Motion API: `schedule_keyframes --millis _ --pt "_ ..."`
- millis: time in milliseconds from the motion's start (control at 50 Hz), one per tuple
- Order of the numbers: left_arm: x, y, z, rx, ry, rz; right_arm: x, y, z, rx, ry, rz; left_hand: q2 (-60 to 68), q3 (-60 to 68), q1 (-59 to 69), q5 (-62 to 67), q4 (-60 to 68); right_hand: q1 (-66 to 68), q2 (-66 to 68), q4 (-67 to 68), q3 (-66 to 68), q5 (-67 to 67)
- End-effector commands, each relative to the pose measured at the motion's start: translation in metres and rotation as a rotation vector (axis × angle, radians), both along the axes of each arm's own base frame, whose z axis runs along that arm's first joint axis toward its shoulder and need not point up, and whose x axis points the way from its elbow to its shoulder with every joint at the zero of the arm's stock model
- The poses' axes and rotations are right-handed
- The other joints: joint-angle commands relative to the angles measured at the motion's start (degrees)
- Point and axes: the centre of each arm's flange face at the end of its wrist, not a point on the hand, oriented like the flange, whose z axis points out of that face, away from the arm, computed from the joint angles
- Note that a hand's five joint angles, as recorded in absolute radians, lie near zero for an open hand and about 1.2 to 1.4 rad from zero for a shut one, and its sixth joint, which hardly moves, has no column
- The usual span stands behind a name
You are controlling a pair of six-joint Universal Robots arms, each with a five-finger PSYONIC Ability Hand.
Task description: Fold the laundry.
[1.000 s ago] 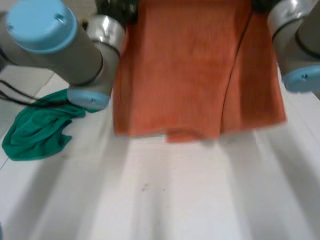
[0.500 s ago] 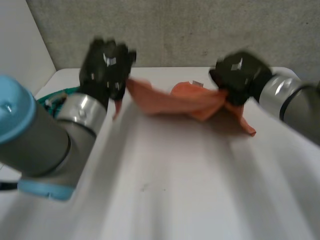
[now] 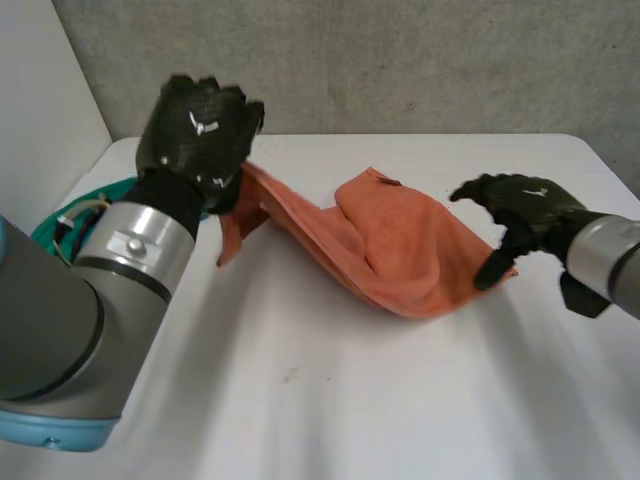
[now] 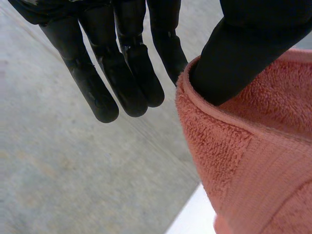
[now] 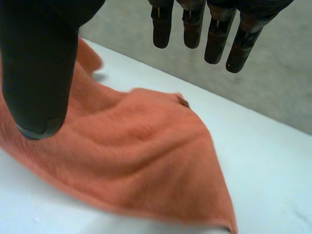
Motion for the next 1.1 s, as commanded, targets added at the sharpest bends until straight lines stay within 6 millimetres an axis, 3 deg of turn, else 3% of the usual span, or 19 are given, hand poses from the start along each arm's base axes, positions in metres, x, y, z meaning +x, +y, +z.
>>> schedule_keyframes --millis 20,180,300,400,600,780,980,1100 --pt "-0.003 0.006 0.027 -0.040 0.028 -0.018 -0.015 -0.008 -0.018 -0.069 0.113 0.004 11.53 11.78 14.66 14.28 11.32 8.81 7.97 6.97 8.00 6.55" --pt "-0.001 0.006 0.021 -0.024 0.016 -0.012 -0.013 -0.031 -0.066 -0.211 0.473 0.170 11.53 11.78 14.66 14.28 11.32 20.93 20.08 19.09 20.12 18.67" --pt "0.002 0.004 0.015 -0.007 0.005 -0.003 -0.010 -0.053 -0.091 -0.243 0.587 0.234 11.53 11.78 14.66 14.28 11.32 26.83 25.98 24.99 26.02 24.57" --pt "0.006 -0.002 0.014 -0.003 0.006 0.018 -0.009 -0.073 -0.101 -0.237 0.569 0.222 11.53 11.78 14.66 14.28 11.32 29.01 28.17 27.17 28.20 26.75" --pt "0.006 -0.007 0.030 -0.047 0.034 0.028 -0.001 -0.083 -0.108 -0.204 0.463 0.232 11.53 11.78 14.66 14.28 11.32 30.03 29.18 28.19 29.22 27.77" --pt "0.002 -0.008 0.059 -0.101 0.078 0.018 0.002 -0.076 -0.101 -0.051 0.274 0.159 11.53 11.78 14.66 14.28 11.32 23.82 22.98 21.98 23.01 21.56" --pt "0.001 -0.007 0.074 -0.131 0.100 0.015 0.000 -0.062 -0.105 0.127 0.103 0.075 11.53 11.78 14.66 14.28 11.32 20.27 19.43 18.43 19.46 18.01" --pt "0.000 -0.006 0.082 -0.143 0.118 0.007 0.013 -0.053 -0.109 0.155 0.053 0.076 11.53 11.78 14.66 14.28 11.32 20.27 19.42 18.43 19.46 18.01"
